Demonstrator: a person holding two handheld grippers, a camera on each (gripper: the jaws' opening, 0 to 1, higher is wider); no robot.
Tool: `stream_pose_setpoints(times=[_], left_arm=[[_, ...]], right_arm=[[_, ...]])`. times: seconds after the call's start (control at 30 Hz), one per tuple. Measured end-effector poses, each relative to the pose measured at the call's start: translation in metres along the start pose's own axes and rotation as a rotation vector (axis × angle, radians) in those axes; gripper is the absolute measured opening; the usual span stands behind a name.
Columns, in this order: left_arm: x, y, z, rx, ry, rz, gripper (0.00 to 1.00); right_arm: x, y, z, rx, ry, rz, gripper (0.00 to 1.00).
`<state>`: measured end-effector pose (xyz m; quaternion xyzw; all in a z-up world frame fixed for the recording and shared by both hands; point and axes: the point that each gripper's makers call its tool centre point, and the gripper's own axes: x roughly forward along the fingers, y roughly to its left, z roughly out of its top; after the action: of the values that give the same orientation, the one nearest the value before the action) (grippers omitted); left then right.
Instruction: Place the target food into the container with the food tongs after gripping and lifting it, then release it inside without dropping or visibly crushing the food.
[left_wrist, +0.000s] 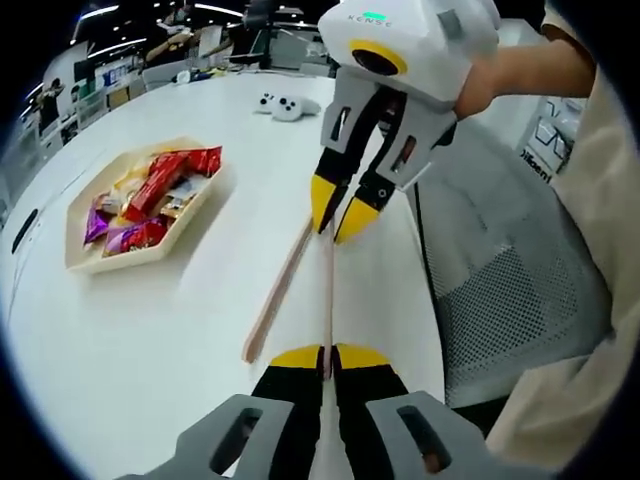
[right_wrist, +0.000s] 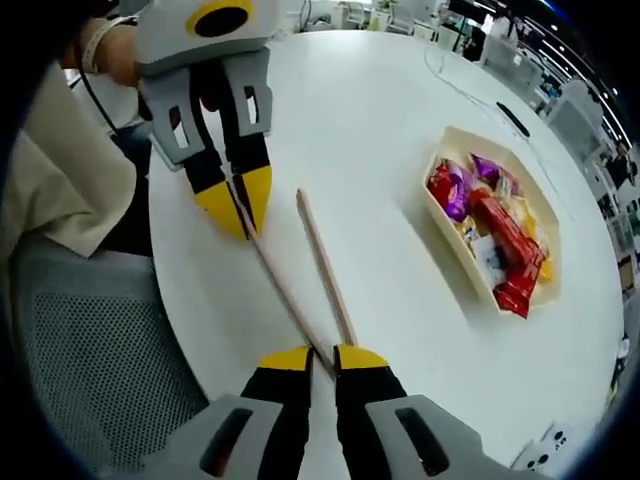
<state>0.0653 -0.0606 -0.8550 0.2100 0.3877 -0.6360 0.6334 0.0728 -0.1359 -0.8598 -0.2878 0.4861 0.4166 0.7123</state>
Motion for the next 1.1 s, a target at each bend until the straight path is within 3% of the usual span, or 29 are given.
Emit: stream_pose_setpoints(times=[1.1], left_arm=[[0.0044,-0.0009,-0.0075,-0.073,0.001,0.012,0.06]], right_arm=[[0.0053,-0.0001,-0.005,0.078,-0.018,-0.011,0.06]])
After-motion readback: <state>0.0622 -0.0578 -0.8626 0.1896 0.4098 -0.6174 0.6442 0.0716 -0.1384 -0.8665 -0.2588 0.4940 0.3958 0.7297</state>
